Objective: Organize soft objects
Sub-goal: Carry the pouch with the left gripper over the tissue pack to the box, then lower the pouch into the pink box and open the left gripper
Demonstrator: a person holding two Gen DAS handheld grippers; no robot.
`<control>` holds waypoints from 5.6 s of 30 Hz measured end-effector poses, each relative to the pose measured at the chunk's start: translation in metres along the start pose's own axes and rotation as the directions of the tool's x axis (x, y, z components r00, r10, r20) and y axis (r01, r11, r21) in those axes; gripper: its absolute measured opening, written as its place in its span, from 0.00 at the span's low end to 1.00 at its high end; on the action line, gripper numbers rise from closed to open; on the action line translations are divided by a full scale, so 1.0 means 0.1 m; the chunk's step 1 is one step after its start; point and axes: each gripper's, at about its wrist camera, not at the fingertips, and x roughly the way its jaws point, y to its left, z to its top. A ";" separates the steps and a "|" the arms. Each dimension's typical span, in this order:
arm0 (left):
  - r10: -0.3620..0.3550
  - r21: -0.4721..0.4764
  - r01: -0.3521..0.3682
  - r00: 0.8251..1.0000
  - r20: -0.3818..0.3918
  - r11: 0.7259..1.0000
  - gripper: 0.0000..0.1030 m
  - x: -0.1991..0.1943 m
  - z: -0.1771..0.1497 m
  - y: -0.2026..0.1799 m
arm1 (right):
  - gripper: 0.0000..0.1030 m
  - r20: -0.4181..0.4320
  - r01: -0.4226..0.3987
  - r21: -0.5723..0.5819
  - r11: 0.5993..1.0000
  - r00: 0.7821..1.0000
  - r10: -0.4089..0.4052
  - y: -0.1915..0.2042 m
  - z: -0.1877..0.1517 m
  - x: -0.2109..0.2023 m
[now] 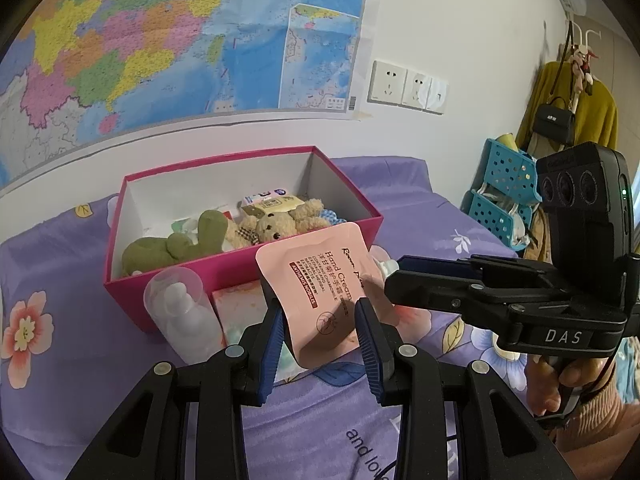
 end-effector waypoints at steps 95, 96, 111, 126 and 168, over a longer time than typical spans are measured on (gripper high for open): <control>-0.071 -0.118 0.055 0.988 -0.136 0.991 0.36 0.63 -0.11 0.35 | 0.36 -0.128 0.008 0.086 0.996 0.992 0.003 -0.47 0.05 0.77; -0.076 -0.124 0.059 0.987 -0.138 0.991 0.36 0.64 -0.11 0.35 | 0.36 -0.128 0.001 0.088 0.996 0.992 0.010 -0.47 0.05 0.77; -0.087 -0.101 0.075 0.990 -0.112 0.992 0.27 0.54 -0.10 0.27 | 0.16 -0.103 -0.035 0.113 0.993 0.994 0.047 -0.46 -0.05 0.59; -0.066 -0.025 0.065 0.998 -0.024 0.998 0.27 0.18 0.10 0.11 | 0.16 -0.007 -0.025 0.054 0.998 1.000 0.026 -0.27 0.09 0.23; -0.042 0.005 0.042 0.998 0.037 0.999 0.27 0.18 0.35 0.12 | 0.16 0.052 -0.025 0.043 0.999 0.998 0.022 -0.30 0.43 0.18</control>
